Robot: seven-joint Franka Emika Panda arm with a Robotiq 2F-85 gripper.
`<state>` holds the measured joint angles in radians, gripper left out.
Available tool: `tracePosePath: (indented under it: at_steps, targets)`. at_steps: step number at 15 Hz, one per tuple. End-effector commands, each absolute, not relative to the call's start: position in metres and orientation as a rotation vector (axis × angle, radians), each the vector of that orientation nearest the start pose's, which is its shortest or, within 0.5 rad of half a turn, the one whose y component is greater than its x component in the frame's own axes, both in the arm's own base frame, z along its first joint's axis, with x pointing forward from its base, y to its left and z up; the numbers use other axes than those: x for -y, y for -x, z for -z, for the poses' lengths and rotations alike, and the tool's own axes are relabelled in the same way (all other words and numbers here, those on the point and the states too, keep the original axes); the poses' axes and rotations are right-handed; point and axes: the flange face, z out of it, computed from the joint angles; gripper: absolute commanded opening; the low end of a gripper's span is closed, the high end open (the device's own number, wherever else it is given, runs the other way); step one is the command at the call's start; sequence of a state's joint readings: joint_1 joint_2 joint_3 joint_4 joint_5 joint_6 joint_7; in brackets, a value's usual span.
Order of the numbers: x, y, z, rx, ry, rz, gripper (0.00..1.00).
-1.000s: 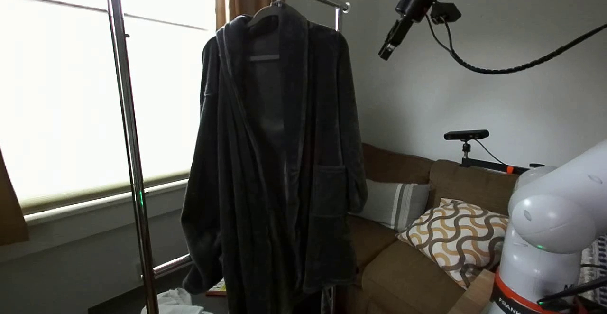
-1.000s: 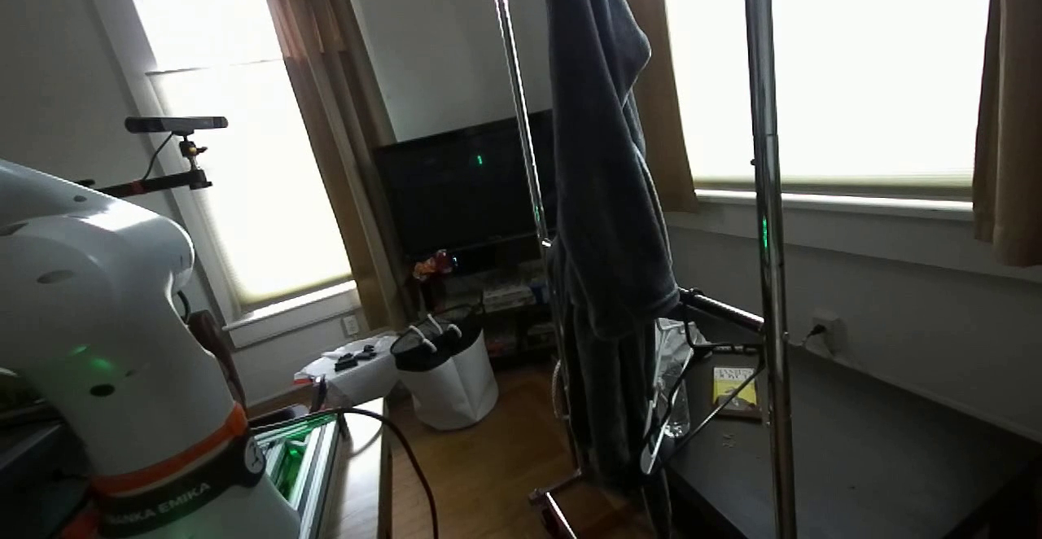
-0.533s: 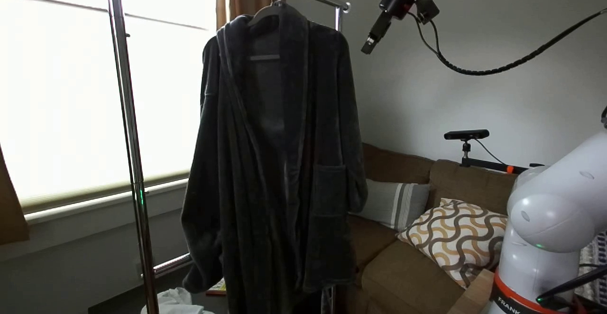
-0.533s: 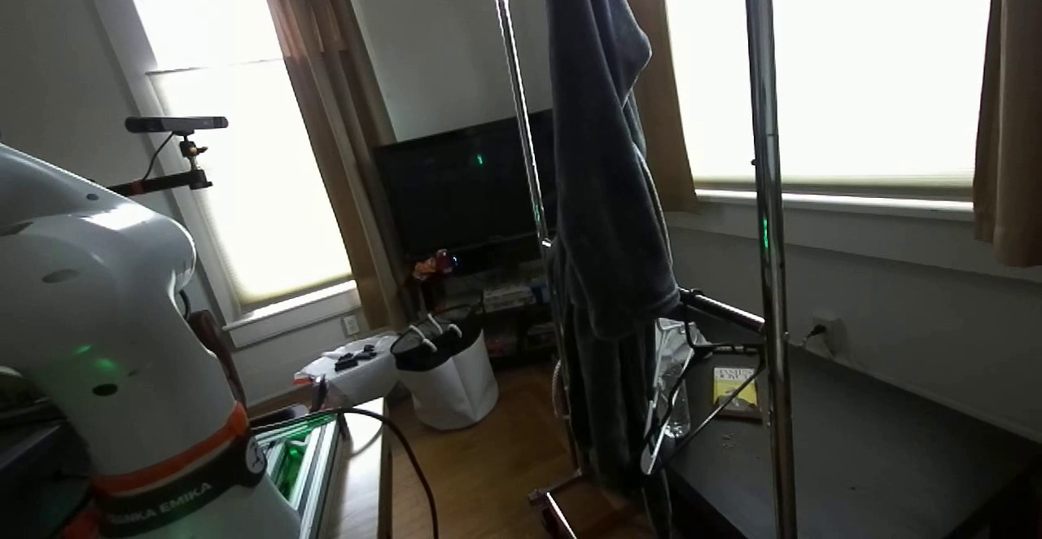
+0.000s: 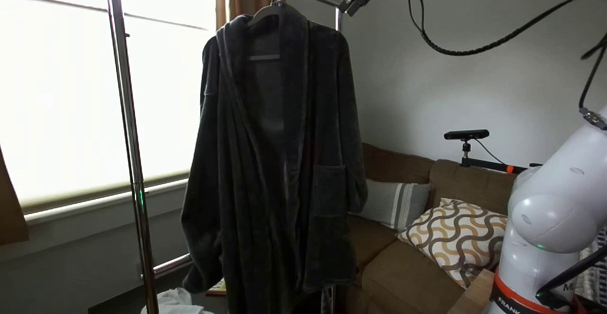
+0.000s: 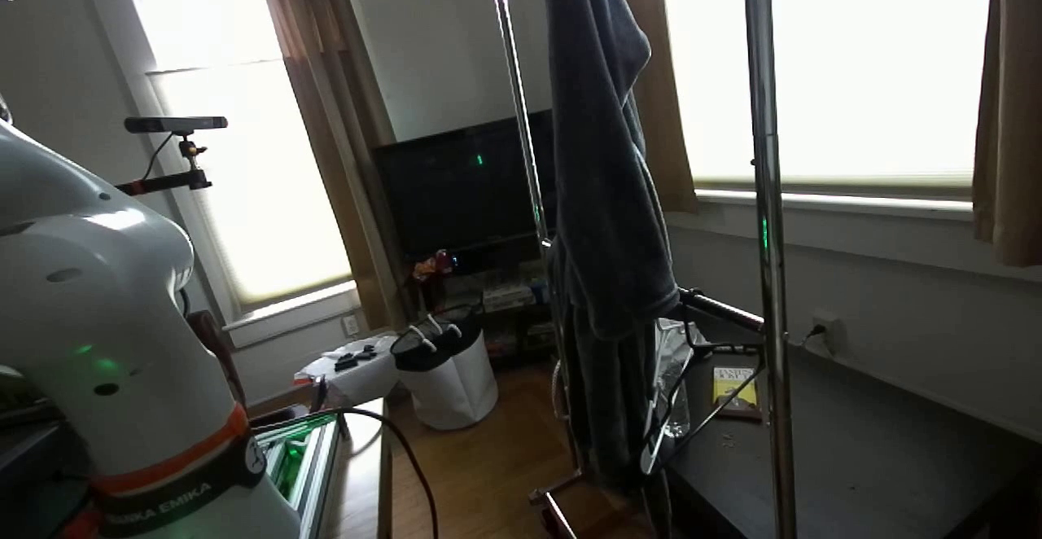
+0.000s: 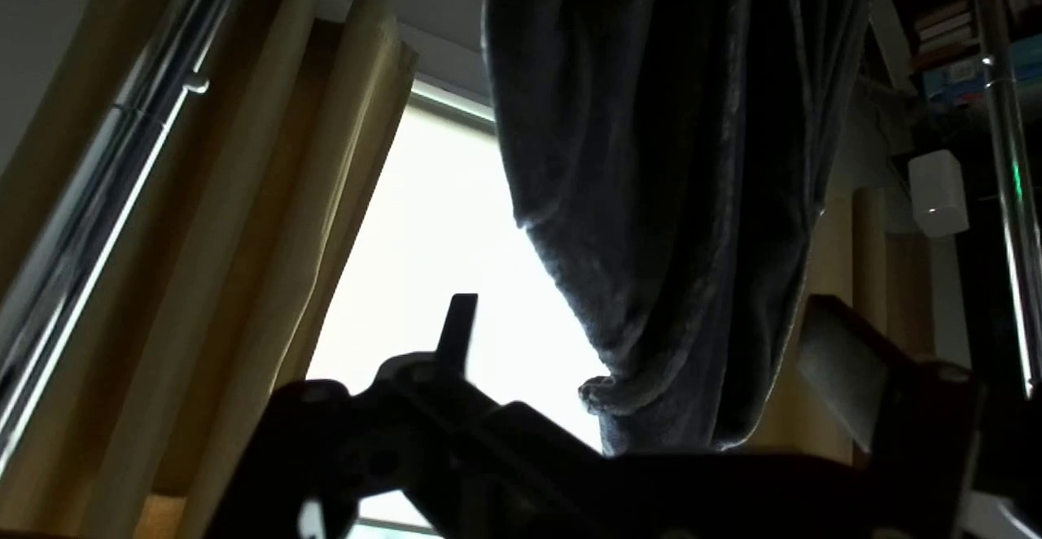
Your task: Move the robe hanged on the top rail of the clothes hanging rack to the left of the top rail
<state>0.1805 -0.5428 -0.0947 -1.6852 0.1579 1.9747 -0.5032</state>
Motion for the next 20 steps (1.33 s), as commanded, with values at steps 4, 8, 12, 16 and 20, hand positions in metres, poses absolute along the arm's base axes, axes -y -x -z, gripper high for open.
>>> tracePosePath:
  at_steps: [4,8,12,16,20]
  targets:
    - [-0.038,-0.455,-0.879,0.897,2.784,1.028,1.00]
    - [-0.061,-0.472,-0.856,0.978,2.799,0.838,0.66]
    - [-0.068,-0.446,-0.863,1.027,2.745,0.832,0.34]
    - [-0.063,-0.417,-0.881,0.992,2.726,0.885,0.04]
    - [-0.064,-0.406,-0.873,0.959,2.752,0.831,0.00]
